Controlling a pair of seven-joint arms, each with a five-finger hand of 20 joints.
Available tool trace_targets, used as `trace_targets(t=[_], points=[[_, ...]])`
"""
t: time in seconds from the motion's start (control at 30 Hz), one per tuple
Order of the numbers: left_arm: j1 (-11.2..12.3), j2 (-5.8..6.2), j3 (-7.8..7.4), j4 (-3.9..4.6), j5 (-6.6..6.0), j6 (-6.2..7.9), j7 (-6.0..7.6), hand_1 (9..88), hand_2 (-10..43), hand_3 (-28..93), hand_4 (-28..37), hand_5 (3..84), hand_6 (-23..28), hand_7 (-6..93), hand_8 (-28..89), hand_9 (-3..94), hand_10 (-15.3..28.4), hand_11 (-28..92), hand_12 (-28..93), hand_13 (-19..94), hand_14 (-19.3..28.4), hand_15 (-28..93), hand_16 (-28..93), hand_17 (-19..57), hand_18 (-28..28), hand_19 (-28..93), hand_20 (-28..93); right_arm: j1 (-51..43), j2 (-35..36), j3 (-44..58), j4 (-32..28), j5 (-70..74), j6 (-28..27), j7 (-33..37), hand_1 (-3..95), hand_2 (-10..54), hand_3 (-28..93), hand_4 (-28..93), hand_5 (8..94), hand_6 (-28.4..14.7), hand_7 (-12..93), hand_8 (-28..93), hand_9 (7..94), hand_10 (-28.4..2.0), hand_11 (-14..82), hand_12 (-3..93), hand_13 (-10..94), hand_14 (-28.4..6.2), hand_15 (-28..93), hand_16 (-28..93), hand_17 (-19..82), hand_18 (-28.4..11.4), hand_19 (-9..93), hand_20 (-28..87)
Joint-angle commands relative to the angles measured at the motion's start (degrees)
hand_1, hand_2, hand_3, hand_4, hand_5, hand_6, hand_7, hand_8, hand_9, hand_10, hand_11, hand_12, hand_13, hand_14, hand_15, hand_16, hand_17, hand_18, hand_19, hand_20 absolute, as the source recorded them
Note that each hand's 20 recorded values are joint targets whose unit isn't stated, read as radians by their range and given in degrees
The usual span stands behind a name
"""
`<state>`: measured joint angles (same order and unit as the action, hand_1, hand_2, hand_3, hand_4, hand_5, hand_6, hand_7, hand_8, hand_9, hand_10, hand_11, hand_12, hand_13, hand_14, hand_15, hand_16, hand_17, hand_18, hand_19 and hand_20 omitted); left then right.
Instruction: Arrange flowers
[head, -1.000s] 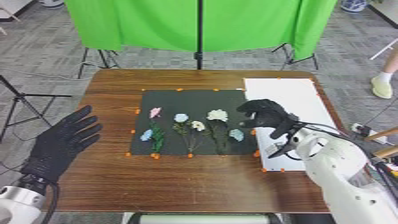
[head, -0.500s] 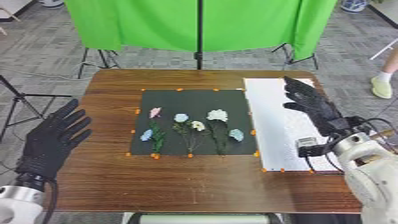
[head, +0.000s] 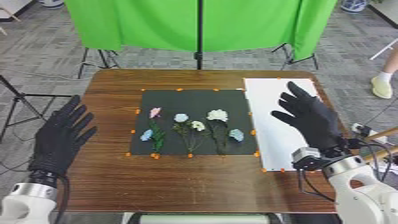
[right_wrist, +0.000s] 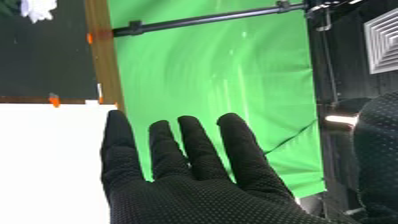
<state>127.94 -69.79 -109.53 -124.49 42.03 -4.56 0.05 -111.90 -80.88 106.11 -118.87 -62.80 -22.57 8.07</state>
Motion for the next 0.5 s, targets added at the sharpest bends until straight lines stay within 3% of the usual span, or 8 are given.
trace_targets(t=[0.03, 0.1, 0.2, 0.27, 0.3, 0.37, 0.47, 0.5], points=[[-3.5, -0.96, 3.93, 2.40, 1.70, -2.14, 0.11, 23.1, -4.8, 61, -28.3, 16.4, -0.4, 16.4, -10, 9.8, 5.2, 1, 26, 4, 7.6, 6, 11, -17.6, 18.2, 30, 7, -0.2, -4.8, 1.9, -0.6, -2.8, -3.2, -0.4, 8.0, -4.3, 80, -28, 20.8, -6.1, 3, -7, 20.4, -11.9, -1.7, 22.6, 14, -10.0, -11, 43, -9, -20.1, 33, 15], [-4.0, -1.21, 4.70, 2.78, 2.31, -1.83, 0.15, 22.2, -5.2, 62, -28.3, 15.6, -0.6, 16.5, -10, 9.6, 5.0, 0, 27, 4, 7.5, 6, 11, -17.8, 18.0, 29, 7, 0.3, -4.7, 1.0, -0.1, -1.2, -2.2, 0.8, 8.1, -4.3, 80, -28, 20.6, -6.1, 3, -7, 20.2, -11.9, -1.9, 22.6, 14, -10.1, -11, 43, -9, -20.1, 33, 15], [-4.2, -1.57, 5.69, 2.94, 5.33, -0.52, -1.04, 21.9, -5.7, 65, -28.3, 15.2, -0.7, 16.9, -10, 9.7, 5.2, 0, 28, 4, 7.6, 6, 12, -17.8, 17.4, 29, 7, 0.3, -4.4, 0.6, -0.3, -2.5, -1.9, 1.8, 8.5, -4.3, 80, -28, 20.6, -6.2, 4, -7, 20.1, -12.2, -1.3, 23.2, 15, -10.5, -10, 45, -9, -20.5, 36, 16], [-5.1, -1.46, 5.82, 3.52, 3.98, -2.05, -1.52, 21.9, -5.6, 66, -28.3, 15.2, -0.5, 17.0, -10, 9.7, 5.2, 0, 29, 4, 7.6, 6, 12, -17.9, 17.2, 29, 8, 0.1, -4.1, 0.2, -0.9, -3.9, -0.6, 1.1, 8.5, -4.1, 80, -28, 20.5, -6.3, 4, -7, 20.0, -12.2, -1.2, 23.3, 16, -10.6, -10, 45, -8, -20.6, 36, 16], [-5.1, -1.14, 5.91, 3.58, 3.97, -2.08, -1.34, 21.7, -5.7, 66, -28.3, 15.4, -0.4, 17.1, -10, 9.8, 5.3, 0, 29, 4, 7.6, 6, 12, -18.0, 17.2, 29, 8, 0.2, -4.2, 0.3, -0.9, -3.8, -0.8, 1.4, 8.5, -4.1, 80, -28, 20.5, -6.4, 4, -7, 20.0, -12.3, -1.2, 23.3, 16, -10.7, -10, 45, -8, -20.7, 37, 16], [-4.9, -0.80, 6.16, 3.71, 4.40, -1.40, -0.65, 21.7, -5.6, 66, -28.3, 15.5, -0.3, 17.3, -10, 10.0, 5.4, 0, 29, 4, 7.5, 6, 12, -18.1, 17.2, 29, 8, 0.4, -4.4, 0.3, -0.9, -3.0, -1.3, 3.2, 8.7, -3.8, 80, -28, 20.5, -6.4, 4, -7, 20.0, -12.4, -1.1, 23.4, 16, -10.8, -10, 45, -8, -21.2, 37, 17], [-4.2, -1.16, 6.68, 3.85, 3.36, -0.14, 0.98, 21.9, -5.7, 67, -28.3, 16.5, -0.1, 18.0, -10, 11.1, 6.0, 1, 29, 5, 7.7, 7, 12, -17.7, 17.0, 29, 8, 0.4, -4.2, 0.1, 0.2, 0.6, -2.9, 4.9, 8.8, -3.2, 80, -28, 20.2, -6.6, 4, -7, 19.2, -12.7, -1.3, 23.3, 15, -12.0, -10, 44, -7, -23.8, 39, 17], [-4.3, -1.40, 6.67, 4.01, 3.43, -0.52, 1.02, 21.8, -5.7, 67, -28.3, 16.8, 0.0, 18.8, -10, 11.4, 6.2, 2, 29, 5, 7.8, 8, 12, -17.2, 16.8, 29, 8, 0.4, -3.9, 0.5, 0.2, 1.3, -4.0, 5.6, 9.0, -3.2, 80, -28, 20.0, -6.6, 4, -7, 18.8, -12.8, -1.5, 23.3, 15, -12.3, -11, 44, -7, -24.2, 39, 17]])
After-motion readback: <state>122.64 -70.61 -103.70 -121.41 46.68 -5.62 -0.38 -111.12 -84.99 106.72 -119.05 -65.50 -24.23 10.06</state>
